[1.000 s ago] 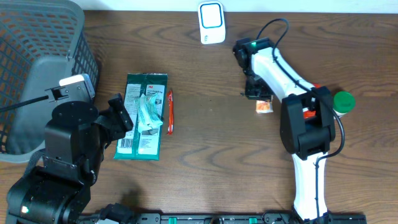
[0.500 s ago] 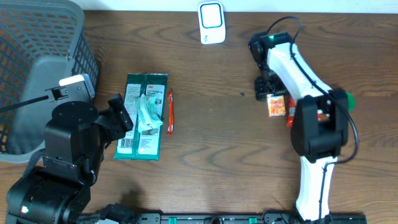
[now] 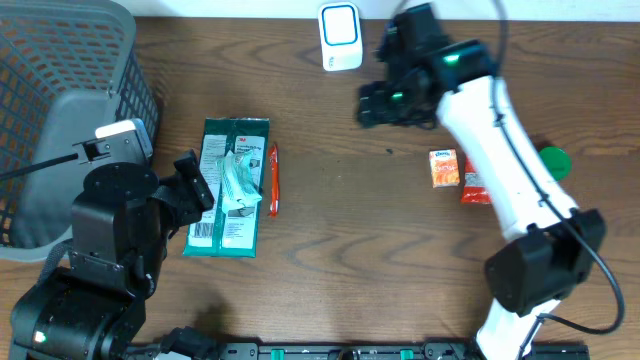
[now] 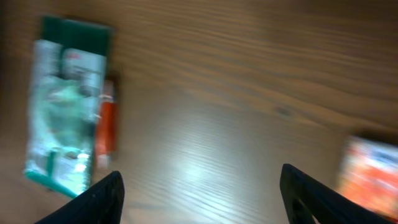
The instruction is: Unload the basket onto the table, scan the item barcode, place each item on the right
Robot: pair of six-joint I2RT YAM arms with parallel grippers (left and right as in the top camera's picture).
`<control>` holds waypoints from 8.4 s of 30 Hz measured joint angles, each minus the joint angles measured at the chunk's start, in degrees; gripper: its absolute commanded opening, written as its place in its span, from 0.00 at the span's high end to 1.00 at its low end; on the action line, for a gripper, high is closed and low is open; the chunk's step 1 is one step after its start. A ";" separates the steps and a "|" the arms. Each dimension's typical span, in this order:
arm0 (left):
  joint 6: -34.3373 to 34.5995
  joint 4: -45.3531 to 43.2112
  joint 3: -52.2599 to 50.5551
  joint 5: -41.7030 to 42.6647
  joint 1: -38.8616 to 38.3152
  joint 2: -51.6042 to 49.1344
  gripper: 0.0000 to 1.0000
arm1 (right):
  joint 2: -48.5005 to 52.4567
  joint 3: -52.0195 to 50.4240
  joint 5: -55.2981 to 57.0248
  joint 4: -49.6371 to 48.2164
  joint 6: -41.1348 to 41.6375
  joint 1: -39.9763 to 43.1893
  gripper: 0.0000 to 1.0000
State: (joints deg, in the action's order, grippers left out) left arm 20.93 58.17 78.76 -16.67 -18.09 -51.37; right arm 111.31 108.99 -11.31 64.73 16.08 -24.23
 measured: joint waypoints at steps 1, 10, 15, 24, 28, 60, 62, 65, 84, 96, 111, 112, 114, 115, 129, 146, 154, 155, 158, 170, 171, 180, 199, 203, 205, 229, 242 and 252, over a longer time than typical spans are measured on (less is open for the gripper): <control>0.00 0.00 0.00 0.00 0.00 0.00 0.18 | 0.76 -0.09 -0.55 -1.70 0.98 -1.97 0.27; 0.00 0.00 0.00 0.00 0.00 0.00 0.18 | 11.56 -0.76 0.92 -9.44 6.56 -15.41 0.42; 0.00 0.02 0.00 0.00 0.00 0.00 0.18 | 15.76 -1.18 1.03 -10.23 9.38 -18.25 0.45; 0.00 0.02 0.00 0.00 0.00 0.00 0.18 | 16.83 -1.27 1.33 -11.78 12.35 -18.25 0.46; 0.00 0.02 0.00 0.00 0.00 0.00 0.18 | 17.77 -1.27 1.44 -12.87 13.33 -18.71 0.46; 0.00 0.00 0.00 0.00 0.00 0.00 0.18 | 17.18 -1.36 -25.24 -1.42 -17.94 -2.19 0.99; 0.00 0.02 0.00 0.00 0.00 0.00 0.18 | 17.18 -1.51 -21.77 -0.17 -18.36 -1.51 0.99; 0.00 -0.02 0.00 -0.02 0.00 0.00 0.18 | 17.18 -1.51 -11.26 0.68 -16.11 -2.14 0.99; 0.00 0.02 0.00 0.00 0.00 0.00 0.18 | 17.16 -19.58 60.87 -10.27 8.28 -22.34 0.94; 0.00 0.02 0.00 0.00 0.00 0.00 0.18 | 17.11 -23.54 61.22 -15.37 6.69 -26.43 0.60; 0.00 0.04 0.00 0.00 0.00 0.00 0.18 | 2.45 -16.50 38.58 -10.64 1.99 -18.25 0.61; -0.02 0.02 0.00 0.00 0.00 0.00 0.18 | 0.81 -16.24 35.28 -9.86 1.38 -15.98 0.62; 0.00 0.04 0.00 0.00 0.00 0.00 0.18 | -0.92 -15.82 27.54 -8.52 -1.92 -11.04 0.67; 0.00 0.02 0.00 0.00 0.00 0.00 0.18 | -1.09 -15.78 22.88 -7.93 -3.98 -8.37 0.65; 0.00 0.02 0.00 0.00 0.00 0.00 0.18 | 2.86 -26.51 -3.74 -17.18 -13.51 2.73 0.76; 0.00 0.02 0.00 0.00 0.00 0.00 0.18 | 2.86 -30.10 1.42 -19.63 -14.10 -1.88 0.70; 0.00 0.02 0.00 0.00 0.00 0.00 0.18 | 2.86 -33.46 7.76 -18.47 -12.39 -3.89 0.86; -0.02 0.02 0.00 0.00 0.00 0.00 0.18 | 2.86 -33.48 8.28 -18.25 -12.15 -4.13 0.98; 0.00 0.02 0.00 0.00 0.00 0.00 0.18 | 2.86 -33.48 9.51 -17.59 -11.65 -5.16 0.99; 0.00 0.00 0.00 0.00 0.00 0.00 0.18 | -4.04 -33.44 37.05 -8.46 -2.45 -15.23 0.99; 0.00 0.02 0.00 0.00 0.00 0.00 0.18 | -5.77 -33.42 41.03 -6.80 0.04 -16.94 0.99; 0.00 0.00 0.00 0.00 0.00 0.00 0.18 | -8.85 -33.31 74.55 4.11 5.64 -34.40 0.99; 0.00 0.02 0.00 0.00 0.00 0.00 0.18 | -13.81 -33.31 99.71 13.81 -0.24 -49.70 0.99; 0.00 0.00 0.00 0.00 0.00 0.00 0.18 | -22.12 -33.31 99.95 13.90 -0.15 -49.90 0.99; 0.00 0.02 0.00 0.00 0.00 0.00 0.18 | -27.43 -33.31 100.26 13.88 -0.15 -49.90 0.99; 0.00 0.02 0.00 0.00 0.00 0.00 0.18 | -32.09 -32.96 91.27 -5.97 -3.76 -42.01 0.99; 0.00 0.04 0.00 0.00 0.00 0.00 0.18 | -31.85 -28.92 63.17 -24.17 -16.72 -29.33 0.99; 0.00 -0.02 0.00 0.00 0.00 0.00 0.18 | -19.04 1.38 -5.44 -10.19 -12.76 4.76 0.99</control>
State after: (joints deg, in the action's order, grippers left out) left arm 20.93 58.15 78.76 -16.67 -18.09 -51.37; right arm 92.27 110.37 -16.75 54.54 3.31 -19.46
